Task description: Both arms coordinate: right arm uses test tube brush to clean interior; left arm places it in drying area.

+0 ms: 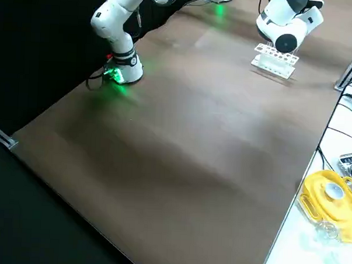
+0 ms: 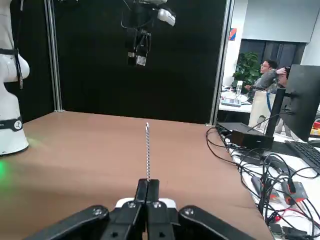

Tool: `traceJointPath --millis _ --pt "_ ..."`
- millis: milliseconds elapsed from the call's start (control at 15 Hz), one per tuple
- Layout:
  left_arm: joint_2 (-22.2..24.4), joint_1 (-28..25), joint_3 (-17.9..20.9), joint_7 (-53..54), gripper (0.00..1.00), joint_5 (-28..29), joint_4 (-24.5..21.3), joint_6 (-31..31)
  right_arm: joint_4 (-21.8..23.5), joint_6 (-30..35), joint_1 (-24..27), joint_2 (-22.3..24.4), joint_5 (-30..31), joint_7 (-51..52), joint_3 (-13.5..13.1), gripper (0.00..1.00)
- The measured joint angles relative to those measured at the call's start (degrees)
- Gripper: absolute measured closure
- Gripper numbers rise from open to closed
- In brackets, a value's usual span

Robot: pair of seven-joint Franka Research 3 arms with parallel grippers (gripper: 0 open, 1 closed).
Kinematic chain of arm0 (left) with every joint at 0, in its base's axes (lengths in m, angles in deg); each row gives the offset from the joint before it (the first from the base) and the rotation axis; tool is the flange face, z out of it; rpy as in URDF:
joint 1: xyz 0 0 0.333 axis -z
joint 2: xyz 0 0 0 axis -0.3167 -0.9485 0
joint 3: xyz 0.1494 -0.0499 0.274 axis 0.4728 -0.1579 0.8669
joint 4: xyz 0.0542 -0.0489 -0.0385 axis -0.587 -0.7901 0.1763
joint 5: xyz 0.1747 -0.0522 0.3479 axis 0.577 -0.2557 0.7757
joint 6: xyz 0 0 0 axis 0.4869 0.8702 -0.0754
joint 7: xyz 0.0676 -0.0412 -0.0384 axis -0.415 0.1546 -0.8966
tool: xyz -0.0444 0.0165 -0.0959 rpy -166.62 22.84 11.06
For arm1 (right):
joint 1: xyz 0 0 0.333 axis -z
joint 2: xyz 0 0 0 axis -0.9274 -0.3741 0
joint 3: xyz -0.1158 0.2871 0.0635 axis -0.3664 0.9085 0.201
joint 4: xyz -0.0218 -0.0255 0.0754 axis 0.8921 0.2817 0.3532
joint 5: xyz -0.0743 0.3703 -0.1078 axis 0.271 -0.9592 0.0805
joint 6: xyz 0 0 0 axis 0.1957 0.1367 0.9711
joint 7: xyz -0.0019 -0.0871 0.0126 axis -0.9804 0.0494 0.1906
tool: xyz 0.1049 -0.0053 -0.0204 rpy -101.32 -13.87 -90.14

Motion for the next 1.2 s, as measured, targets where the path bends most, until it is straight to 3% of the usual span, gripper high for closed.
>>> traceJointPath --millis 1200 --pt "0.0 0.0 0.0 0.0 0.00 0.0 0.0 -0.5 -0.4 -0.9 0.2 0.0 -0.1 1.0 0.0 0.98"
